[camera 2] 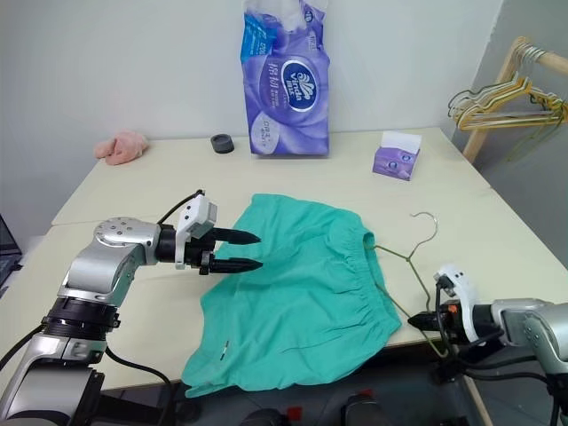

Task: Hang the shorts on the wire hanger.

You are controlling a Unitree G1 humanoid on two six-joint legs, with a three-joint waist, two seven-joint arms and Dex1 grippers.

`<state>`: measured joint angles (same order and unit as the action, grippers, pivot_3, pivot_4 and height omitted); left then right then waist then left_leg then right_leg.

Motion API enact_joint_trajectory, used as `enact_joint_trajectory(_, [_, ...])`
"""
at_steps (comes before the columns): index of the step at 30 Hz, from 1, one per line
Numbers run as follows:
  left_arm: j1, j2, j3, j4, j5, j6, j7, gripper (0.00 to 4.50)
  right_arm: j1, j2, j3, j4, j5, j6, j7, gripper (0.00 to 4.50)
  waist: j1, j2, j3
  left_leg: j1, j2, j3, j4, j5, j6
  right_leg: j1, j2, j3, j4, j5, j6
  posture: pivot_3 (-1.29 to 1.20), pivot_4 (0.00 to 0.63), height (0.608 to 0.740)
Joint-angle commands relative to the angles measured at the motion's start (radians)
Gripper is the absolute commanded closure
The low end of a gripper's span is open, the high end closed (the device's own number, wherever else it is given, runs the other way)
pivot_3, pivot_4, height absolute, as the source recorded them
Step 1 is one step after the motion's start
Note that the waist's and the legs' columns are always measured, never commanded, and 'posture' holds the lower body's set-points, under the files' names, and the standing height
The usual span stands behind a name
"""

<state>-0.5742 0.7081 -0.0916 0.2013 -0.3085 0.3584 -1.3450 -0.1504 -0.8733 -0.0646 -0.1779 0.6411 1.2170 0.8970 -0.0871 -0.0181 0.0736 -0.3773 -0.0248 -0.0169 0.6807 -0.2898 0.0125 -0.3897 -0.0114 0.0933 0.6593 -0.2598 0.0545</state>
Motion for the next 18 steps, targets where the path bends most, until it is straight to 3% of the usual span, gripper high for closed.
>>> enact_joint_trajectory(1, [-0.027, 0.004, 0.021, -0.005, -0.006, -0.016, 0.008, 1.37, -0.042, 0.005, 0.002, 0.017, 0.033, 0.003, 0.033, 4.50, 0.000, 0.000, 0.000, 0.000, 0.000, 0.000, 0.000, 0.000, 0.000, 0.000, 0.000, 0.000, 0.000, 0.000, 0.000, -0.09, 0.048, 0.740])
enact_joint_trajectory(9, [-0.032, -0.006, 0.031, -0.002, -0.012, -0.016, 0.038, 1.37, -0.178, 0.141, -0.043, 0.133, 0.017, 0.013, -0.082, 4.50, 0.000, 0.000, 0.000, -0.001, 0.000, -0.002, 0.000, 0.000, 0.000, -0.001, 0.000, -0.001, 0.001, 0.000, -0.001, -0.09, 0.043, 0.740])
enact_joint_trajectory(15, [-0.072, -0.023, 0.053, 0.038, -0.020, 0.008, 0.085, 1.37, -0.213, 0.108, -0.048, 0.056, 0.033, -0.003, -0.071, 4.50, 0.004, 0.000, 0.000, -0.004, -0.001, -0.003, 0.000, 0.000, 0.000, -0.004, -0.002, -0.003, 0.003, 0.001, -0.001, -0.09, 0.041, 0.740])
enact_joint_trajectory(18, [-0.143, -0.061, 0.085, 0.115, -0.011, 0.013, 0.183, 0.83, -0.211, 0.081, -0.046, -0.022, 0.037, -0.011, -0.068, 4.50, 0.006, 0.000, 0.000, -0.004, -0.001, -0.004, 0.000, 0.000, 0.000, -0.004, -0.002, -0.004, 0.003, 0.001, 0.000, -0.09, 0.036, 0.740])
